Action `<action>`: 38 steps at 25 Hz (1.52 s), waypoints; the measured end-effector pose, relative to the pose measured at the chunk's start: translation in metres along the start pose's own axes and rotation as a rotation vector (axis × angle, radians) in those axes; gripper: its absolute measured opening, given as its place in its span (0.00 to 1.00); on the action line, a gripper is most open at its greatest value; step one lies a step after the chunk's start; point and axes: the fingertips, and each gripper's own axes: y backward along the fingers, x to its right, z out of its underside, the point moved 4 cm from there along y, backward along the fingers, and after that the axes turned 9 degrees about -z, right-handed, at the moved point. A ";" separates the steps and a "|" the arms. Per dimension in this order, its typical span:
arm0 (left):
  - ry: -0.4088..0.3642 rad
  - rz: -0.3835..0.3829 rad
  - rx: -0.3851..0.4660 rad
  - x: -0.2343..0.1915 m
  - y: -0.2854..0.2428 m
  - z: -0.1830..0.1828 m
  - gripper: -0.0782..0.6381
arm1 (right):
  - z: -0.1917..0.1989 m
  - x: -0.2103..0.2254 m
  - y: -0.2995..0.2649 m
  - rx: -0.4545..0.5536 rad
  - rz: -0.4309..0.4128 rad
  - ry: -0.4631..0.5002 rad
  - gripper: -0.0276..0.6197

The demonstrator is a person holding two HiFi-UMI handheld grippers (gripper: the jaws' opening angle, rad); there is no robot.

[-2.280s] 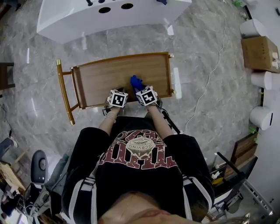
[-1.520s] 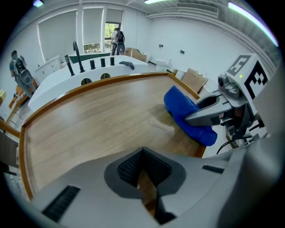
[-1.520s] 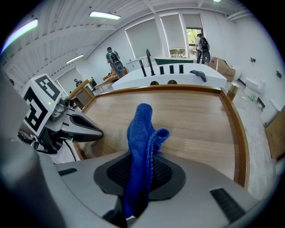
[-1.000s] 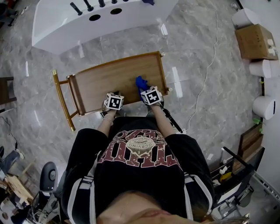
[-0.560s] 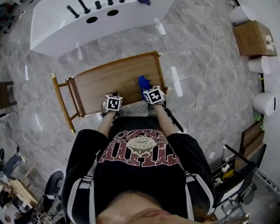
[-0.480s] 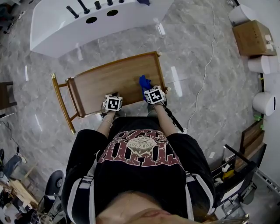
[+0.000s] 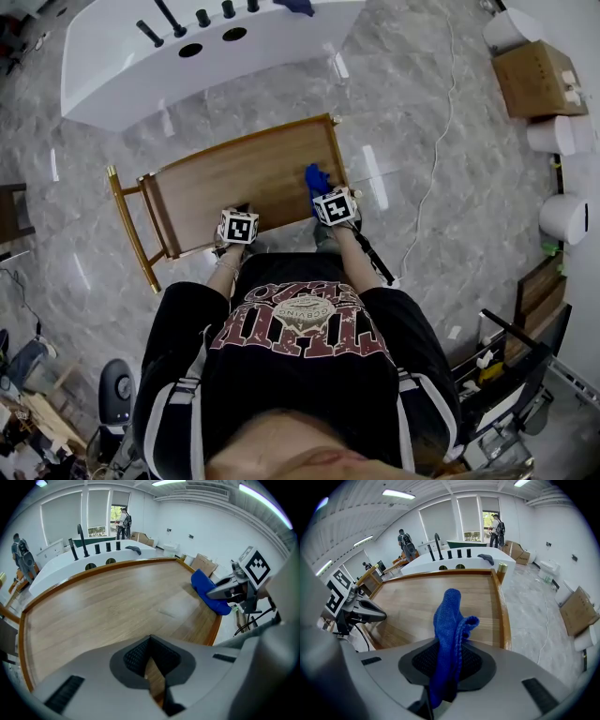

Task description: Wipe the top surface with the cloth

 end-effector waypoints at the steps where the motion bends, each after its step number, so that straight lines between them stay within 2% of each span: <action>1: 0.002 -0.004 0.001 0.000 0.000 -0.001 0.18 | 0.000 0.003 0.002 0.000 0.012 0.005 0.18; 9: 0.025 -0.003 0.014 0.001 0.002 -0.001 0.18 | 0.001 0.013 0.017 -0.018 0.105 0.087 0.18; 13: 0.025 0.000 0.011 0.001 0.005 -0.003 0.18 | 0.002 0.015 0.021 -0.029 0.143 0.094 0.18; 20: 0.024 -0.008 0.026 -0.002 0.002 -0.002 0.18 | 0.005 0.025 0.021 -0.155 0.337 0.190 0.18; 24: 0.026 0.009 0.009 -0.001 0.000 -0.003 0.18 | 0.008 0.033 0.027 -0.180 0.397 0.197 0.18; 27: 0.018 0.011 0.002 0.001 0.001 -0.005 0.18 | 0.009 0.034 0.028 -0.200 0.414 0.219 0.18; 33: 0.041 0.003 -0.007 0.001 0.000 -0.002 0.18 | 0.010 0.038 0.030 -0.152 0.392 0.134 0.18; 38: 0.032 -0.008 -0.005 -0.001 -0.001 -0.002 0.18 | 0.009 0.037 0.029 -0.139 0.390 0.121 0.18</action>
